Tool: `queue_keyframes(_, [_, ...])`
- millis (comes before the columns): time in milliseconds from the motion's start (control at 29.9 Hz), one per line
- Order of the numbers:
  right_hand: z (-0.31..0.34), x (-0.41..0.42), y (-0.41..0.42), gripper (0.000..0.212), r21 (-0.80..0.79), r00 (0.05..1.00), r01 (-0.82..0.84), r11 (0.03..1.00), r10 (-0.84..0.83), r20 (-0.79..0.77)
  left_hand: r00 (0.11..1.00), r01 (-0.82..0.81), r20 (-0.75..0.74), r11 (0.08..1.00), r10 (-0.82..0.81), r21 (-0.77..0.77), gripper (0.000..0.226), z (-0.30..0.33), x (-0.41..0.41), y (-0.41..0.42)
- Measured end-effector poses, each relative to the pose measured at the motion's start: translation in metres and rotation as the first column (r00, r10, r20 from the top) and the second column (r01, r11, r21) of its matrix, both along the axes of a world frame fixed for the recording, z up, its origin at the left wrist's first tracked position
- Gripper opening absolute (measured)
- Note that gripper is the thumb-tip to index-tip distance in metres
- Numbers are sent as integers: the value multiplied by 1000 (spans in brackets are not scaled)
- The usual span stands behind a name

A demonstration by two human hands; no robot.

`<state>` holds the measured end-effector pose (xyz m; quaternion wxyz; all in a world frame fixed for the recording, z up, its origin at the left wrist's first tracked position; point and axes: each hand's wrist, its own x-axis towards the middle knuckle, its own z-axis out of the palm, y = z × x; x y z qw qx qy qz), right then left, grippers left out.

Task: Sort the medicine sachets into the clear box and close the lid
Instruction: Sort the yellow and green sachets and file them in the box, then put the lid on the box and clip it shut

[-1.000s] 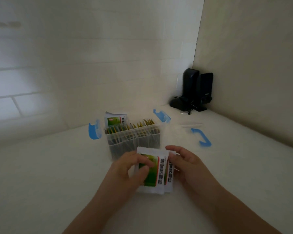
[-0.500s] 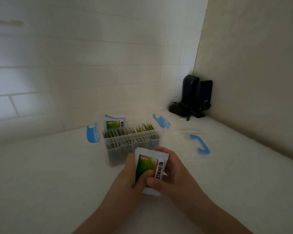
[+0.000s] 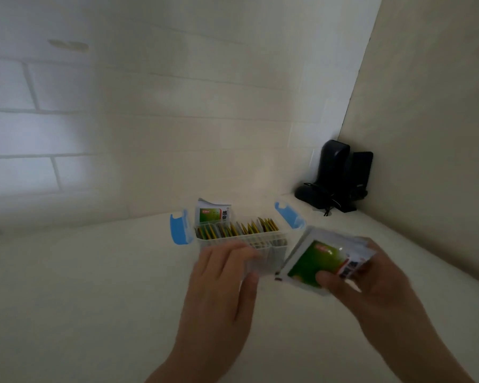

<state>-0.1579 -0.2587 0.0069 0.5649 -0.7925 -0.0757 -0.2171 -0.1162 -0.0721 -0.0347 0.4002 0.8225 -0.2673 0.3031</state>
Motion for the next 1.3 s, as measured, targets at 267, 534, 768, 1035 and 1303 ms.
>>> queue_keyframes(267, [82,100,2,32,-304,1000,-4,953,4,-1,985,-138,-62,958,158,253,32,26,22,6])
queue_keyframes(534, [53,185,19,35,-656,976,-138,742,-12,-220,982,-96,-115,926,147,364,42,35,41,14])
queue_keyframes(768, [39,179,11,29,-664,991,-96,741,7,-136,989,-76,-91,937,113,340,37,34,31,18])
queue_keyframes(1035, [41,150,-56,12,-503,961,249,827,-276,21,996,-32,-82,993,41,117,32,34,33,25])
queue_keyframes(1303, [-22,122,-128,87,-781,512,-42,623,-658,-552,824,-279,-553,938,125,-204,35,32,66,47])
